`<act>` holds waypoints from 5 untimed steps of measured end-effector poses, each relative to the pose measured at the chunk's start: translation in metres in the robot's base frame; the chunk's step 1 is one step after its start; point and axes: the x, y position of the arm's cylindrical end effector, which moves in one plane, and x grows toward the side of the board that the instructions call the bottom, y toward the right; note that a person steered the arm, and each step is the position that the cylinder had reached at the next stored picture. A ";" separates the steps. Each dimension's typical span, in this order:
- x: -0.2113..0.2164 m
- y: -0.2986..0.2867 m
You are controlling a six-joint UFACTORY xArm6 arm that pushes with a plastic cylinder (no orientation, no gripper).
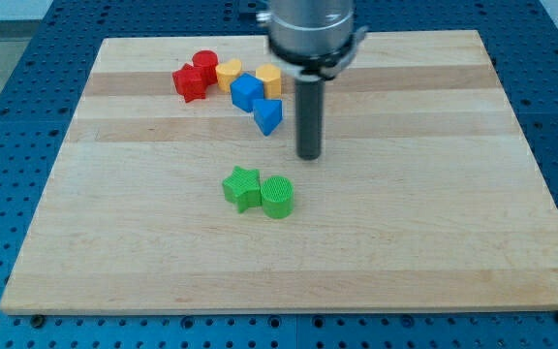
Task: Touch the bottom of the blue cube
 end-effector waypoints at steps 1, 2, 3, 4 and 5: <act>-0.032 -0.009; -0.053 -0.067; -0.076 -0.137; -0.081 -0.151; -0.068 -0.104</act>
